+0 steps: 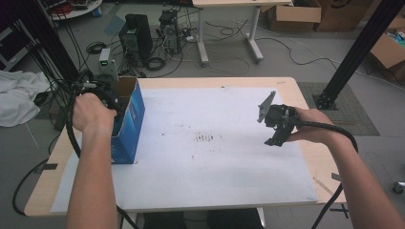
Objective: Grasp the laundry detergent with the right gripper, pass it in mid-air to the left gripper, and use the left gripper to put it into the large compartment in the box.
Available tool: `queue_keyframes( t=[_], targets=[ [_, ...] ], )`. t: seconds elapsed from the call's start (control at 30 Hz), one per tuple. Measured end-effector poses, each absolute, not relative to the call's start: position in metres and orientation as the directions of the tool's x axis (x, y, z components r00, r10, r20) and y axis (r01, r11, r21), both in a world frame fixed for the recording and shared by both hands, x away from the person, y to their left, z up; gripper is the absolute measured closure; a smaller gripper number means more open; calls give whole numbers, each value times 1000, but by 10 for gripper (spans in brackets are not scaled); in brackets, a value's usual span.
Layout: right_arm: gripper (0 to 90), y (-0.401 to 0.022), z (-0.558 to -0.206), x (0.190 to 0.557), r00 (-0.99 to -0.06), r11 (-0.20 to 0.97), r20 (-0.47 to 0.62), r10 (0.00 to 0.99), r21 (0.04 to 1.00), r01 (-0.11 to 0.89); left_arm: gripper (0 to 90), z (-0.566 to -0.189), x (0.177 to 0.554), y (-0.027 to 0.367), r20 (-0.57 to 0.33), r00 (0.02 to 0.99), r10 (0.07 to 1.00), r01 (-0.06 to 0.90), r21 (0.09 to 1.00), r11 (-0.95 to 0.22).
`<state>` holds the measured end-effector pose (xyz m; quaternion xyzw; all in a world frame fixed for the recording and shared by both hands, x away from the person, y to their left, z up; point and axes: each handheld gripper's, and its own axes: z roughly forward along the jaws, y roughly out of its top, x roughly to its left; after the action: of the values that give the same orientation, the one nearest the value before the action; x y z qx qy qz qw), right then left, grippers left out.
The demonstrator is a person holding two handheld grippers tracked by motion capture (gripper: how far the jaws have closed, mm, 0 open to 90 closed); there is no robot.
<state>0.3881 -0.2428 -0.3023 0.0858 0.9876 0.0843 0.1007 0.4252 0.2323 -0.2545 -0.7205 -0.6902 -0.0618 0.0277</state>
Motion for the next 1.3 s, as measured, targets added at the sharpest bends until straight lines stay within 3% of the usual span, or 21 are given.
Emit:
queue_keyframes(
  t=[1.3],
  targets=[
    [235,-246,-308,388,-965,970,-177,193,182,161,380,-269,428,232,142,23,990,998,52,-31]
  ],
)
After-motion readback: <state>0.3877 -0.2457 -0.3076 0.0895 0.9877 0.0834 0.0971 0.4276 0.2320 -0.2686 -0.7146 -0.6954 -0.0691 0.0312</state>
